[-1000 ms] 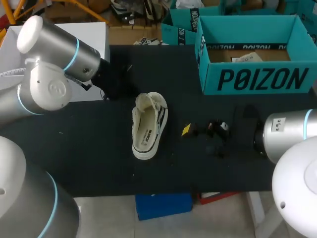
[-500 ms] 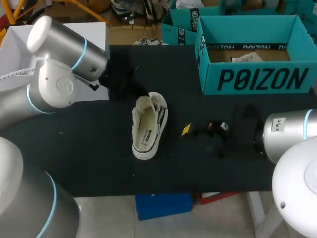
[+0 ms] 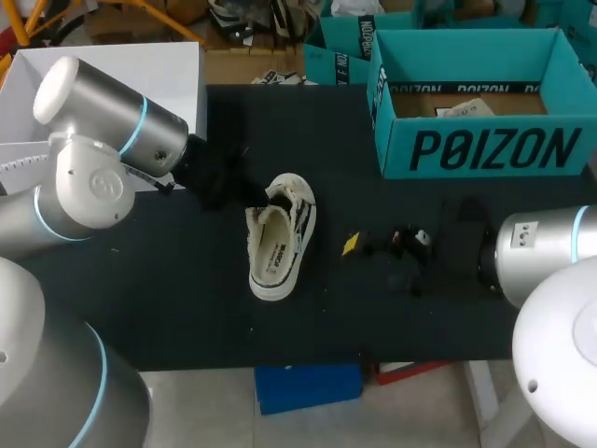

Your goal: Take the shoe out of the shoebox, open the shoe tongue, remove and reinsert the insole, then place the shoe into the shoebox

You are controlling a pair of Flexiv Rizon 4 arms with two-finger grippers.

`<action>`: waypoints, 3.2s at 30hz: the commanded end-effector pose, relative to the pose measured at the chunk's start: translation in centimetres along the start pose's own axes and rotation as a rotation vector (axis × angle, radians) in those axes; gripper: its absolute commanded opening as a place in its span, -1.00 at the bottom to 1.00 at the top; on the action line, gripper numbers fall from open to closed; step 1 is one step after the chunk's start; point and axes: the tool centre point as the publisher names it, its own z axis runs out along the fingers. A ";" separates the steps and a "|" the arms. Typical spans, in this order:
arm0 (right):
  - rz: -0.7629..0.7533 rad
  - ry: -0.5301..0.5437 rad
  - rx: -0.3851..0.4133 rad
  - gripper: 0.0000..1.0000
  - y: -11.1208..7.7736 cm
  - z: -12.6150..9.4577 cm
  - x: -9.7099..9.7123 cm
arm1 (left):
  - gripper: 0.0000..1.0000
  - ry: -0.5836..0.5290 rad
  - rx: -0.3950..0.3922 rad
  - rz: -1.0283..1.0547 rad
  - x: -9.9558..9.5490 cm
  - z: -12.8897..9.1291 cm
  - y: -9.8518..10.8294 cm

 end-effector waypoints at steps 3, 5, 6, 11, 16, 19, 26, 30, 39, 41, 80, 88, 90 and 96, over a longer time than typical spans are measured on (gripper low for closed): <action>0.013 0.204 0.014 1.00 0.0 -0.1 -0.7 | -1.00 0.004 0.002 0.005 1.0 -0.3 -1.0; 0.013 0.204 0.014 1.00 0.0 -0.1 -0.7 | -1.00 0.005 0.003 0.005 1.3 -0.5 -1.2; 0.013 0.204 0.014 1.00 0.0 -0.1 -0.7 | -1.00 0.007 0.003 0.004 1.4 -0.6 -1.3; 0.013 0.204 0.014 1.00 0.0 -0.1 -0.7 | -1.00 0.018 -0.026 0.021 0.9 -2.3 -0.6; 0.013 0.204 0.014 1.00 0.0 -0.1 -0.7 | -1.00 0.024 -0.046 0.048 -0.5 -3.3 0.0; 0.013 0.204 0.014 1.00 0.0 -0.1 -0.7 | -1.00 0.025 -0.049 0.058 -1.1 -2.9 0.3; 0.013 0.204 0.014 1.00 0.0 -0.1 -0.7 | -1.00 0.040 -0.007 0.083 -2.2 -0.3 0.1; 0.013 0.204 0.014 1.00 0.0 -0.1 -0.7 | -1.00 0.069 0.019 0.106 -2.6 1.3 -0.6; 0.013 0.204 0.014 1.00 0.0 -0.1 -0.7 | -0.99 0.135 0.037 0.115 -1.0 1.8 -1.2; 0.013 0.204 0.014 1.00 0.0 -0.1 -0.7 | -0.99 0.146 0.038 0.105 -0.1 1.6 -1.3; 0.013 0.204 0.014 1.00 0.0 -0.1 -0.7 | 1.00 0.145 -0.105 0.034 2.7 -11.4 -2.2; 0.013 0.204 0.014 1.00 0.0 -0.1 -0.7 | 1.00 0.105 -0.154 -0.043 5.0 -15.2 -2.2; 0.013 0.204 0.014 1.00 0.0 -0.1 -0.7 | 1.00 0.097 -0.166 -0.061 5.5 -15.9 -2.1; 0.013 0.204 0.014 1.00 0.0 -0.1 -0.7 | 1.00 0.079 -0.168 -0.092 6.1 -16.6 -1.8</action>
